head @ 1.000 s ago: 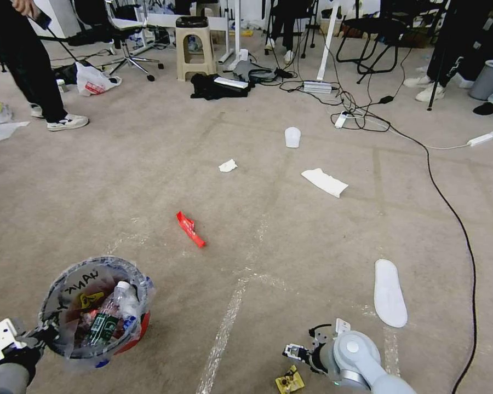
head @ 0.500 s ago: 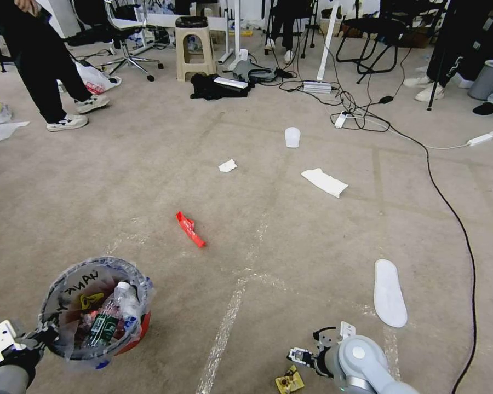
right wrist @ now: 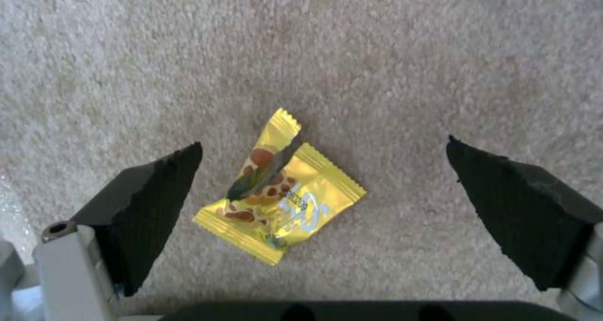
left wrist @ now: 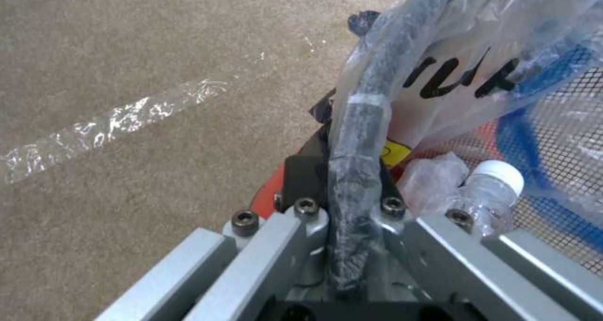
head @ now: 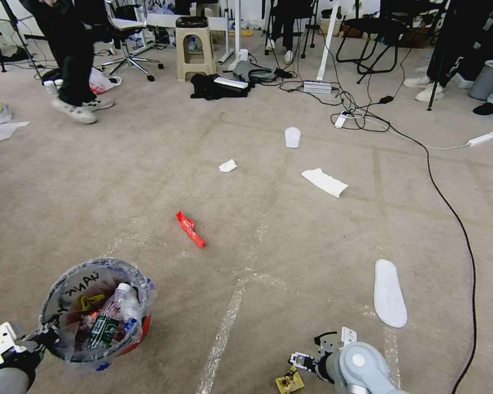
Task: Pick up the trash bin and place the garbage on the floor into it.
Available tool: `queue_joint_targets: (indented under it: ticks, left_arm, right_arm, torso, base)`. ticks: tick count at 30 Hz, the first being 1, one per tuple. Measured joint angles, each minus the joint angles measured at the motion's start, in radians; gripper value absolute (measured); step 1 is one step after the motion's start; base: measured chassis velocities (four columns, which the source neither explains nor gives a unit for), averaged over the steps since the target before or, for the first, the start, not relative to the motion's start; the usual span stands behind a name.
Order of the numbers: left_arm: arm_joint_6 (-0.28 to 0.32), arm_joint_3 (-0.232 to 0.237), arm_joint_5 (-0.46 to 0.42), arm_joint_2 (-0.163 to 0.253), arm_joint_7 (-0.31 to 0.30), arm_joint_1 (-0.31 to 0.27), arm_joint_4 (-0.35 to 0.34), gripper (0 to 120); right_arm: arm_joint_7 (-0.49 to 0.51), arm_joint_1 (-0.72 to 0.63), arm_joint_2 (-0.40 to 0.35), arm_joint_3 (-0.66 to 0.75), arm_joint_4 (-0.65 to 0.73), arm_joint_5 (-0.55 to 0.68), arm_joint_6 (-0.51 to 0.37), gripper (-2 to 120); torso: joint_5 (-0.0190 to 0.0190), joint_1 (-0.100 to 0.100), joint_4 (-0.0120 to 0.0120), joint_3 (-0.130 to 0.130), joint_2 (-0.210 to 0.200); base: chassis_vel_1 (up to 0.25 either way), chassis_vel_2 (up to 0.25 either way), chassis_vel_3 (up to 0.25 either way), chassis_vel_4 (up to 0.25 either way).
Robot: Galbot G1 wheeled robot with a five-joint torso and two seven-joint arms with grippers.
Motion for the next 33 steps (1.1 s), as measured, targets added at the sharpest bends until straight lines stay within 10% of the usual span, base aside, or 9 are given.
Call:
queue_joint_targets:
  ticks: [33]
  left_arm:
    - [-0.005, -0.007, -0.004, 0.008, 0.007, 0.026, -0.025, 0]
  right_arm:
    - [-0.003, -0.039, 0.020, 0.010, 0.000, -0.032, 0.000, 98]
  torso:
    - [0.0001, 0.000, 0.0000, 0.000, 0.000]
  base:
    - [0.000, 0.000, 0.000, 0.000]
